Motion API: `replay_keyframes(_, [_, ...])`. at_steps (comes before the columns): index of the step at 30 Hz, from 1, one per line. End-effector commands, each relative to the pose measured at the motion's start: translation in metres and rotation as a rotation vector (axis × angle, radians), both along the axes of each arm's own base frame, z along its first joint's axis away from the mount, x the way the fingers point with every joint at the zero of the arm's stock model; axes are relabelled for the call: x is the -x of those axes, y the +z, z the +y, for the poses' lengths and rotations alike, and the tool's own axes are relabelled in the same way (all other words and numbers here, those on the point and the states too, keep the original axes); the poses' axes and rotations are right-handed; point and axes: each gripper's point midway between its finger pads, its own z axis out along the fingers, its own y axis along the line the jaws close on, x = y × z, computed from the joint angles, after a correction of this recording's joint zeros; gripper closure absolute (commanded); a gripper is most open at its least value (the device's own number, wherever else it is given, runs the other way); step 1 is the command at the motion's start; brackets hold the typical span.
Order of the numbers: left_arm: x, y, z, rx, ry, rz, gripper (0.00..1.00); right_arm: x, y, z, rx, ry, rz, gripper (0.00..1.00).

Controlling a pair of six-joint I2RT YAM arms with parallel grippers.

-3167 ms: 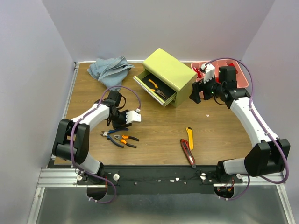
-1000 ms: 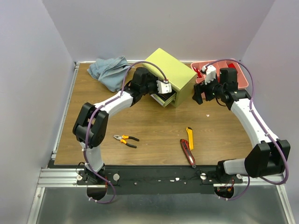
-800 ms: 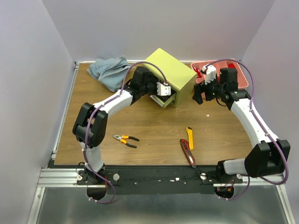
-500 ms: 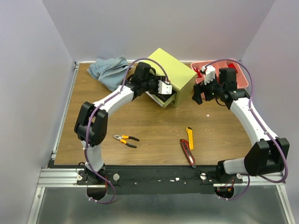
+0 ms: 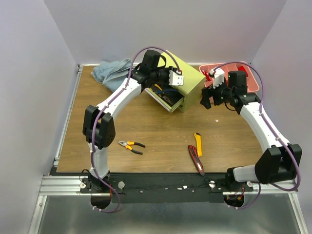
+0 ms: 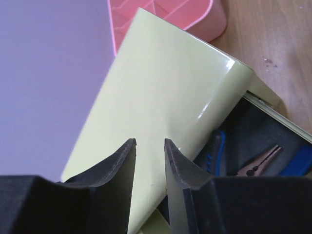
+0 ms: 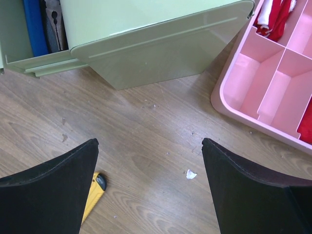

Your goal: Sort the tools into containers

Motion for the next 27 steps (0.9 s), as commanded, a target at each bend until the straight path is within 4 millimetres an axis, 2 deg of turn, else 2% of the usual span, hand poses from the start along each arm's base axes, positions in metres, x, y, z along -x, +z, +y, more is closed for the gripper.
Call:
replay_keyframes(1, [0.017,-0.06,0.001,-0.085,-0.028,0.205,0.61,-0.001,0.008,-0.005,0.016,-0.009,-0.036,0.05])
replay_keyframes(6, [0.027,-0.061,0.004,-0.074,-0.01,0.255,0.6,0.009,-0.001,-0.008,0.019,-0.008,-0.024,0.05])
replay_keyframes(7, [0.029,-0.067,0.006,-0.067,0.011,0.282,0.59,0.01,-0.002,-0.009,0.019,-0.01,-0.025,0.05])
replay_keyframes(9, [0.029,-0.061,0.01,-0.049,0.047,0.26,0.54,0.011,-0.004,-0.01,0.021,-0.012,-0.02,0.05])
replay_keyframes(10, [0.029,-0.07,0.012,-0.047,0.061,0.261,0.53,0.012,-0.005,-0.011,0.023,-0.012,-0.019,0.05])
replay_keyframes(13, [0.024,-0.076,0.017,-0.054,0.107,0.262,0.5,0.01,-0.005,-0.01,0.02,-0.012,-0.016,0.05])
replay_keyframes(15, [0.018,-0.088,0.018,-0.071,0.138,0.283,0.5,0.008,-0.004,-0.01,0.017,-0.012,-0.014,0.05])
replay_keyframes(19, [0.007,-0.097,0.015,-0.076,0.154,0.294,0.52,0.003,-0.002,-0.009,0.015,-0.013,-0.014,0.05])
replay_keyframes(23, [0.0,-0.115,0.011,-0.092,0.158,0.324,0.53,0.001,-0.002,-0.009,0.015,-0.013,-0.01,0.05])
replay_keyframes(27, [-0.01,-0.116,0.008,-0.062,0.188,0.342,0.53,0.002,-0.005,-0.009,0.016,-0.014,-0.005,0.05])
